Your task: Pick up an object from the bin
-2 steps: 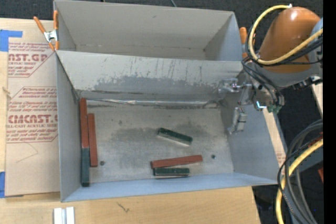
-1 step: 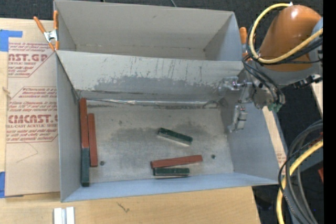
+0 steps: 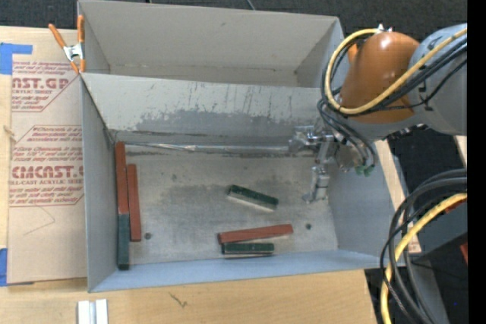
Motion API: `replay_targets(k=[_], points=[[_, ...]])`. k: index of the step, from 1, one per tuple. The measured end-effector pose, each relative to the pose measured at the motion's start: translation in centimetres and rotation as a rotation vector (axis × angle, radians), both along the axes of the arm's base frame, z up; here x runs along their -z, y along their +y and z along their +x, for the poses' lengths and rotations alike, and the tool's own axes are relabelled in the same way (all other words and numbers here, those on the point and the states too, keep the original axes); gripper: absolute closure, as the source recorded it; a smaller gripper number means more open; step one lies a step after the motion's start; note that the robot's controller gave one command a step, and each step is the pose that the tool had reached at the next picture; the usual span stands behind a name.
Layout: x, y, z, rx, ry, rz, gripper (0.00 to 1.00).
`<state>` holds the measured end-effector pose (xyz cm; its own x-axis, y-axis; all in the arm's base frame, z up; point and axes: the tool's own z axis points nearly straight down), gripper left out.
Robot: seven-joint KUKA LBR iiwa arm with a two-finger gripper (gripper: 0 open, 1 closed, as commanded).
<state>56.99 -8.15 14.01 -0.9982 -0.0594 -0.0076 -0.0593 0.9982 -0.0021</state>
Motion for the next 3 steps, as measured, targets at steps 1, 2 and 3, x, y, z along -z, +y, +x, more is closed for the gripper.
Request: replay_targets(k=[1,2,3], points=[[2.0,5.5,-0.5,-0.135,0.009,0.003,0.00],[1.7,7.7,-0.1,0.132,0.006,0.003,0.00],[4.9,9.4,-0.9,0.070,0.006,0.002,0.00]])
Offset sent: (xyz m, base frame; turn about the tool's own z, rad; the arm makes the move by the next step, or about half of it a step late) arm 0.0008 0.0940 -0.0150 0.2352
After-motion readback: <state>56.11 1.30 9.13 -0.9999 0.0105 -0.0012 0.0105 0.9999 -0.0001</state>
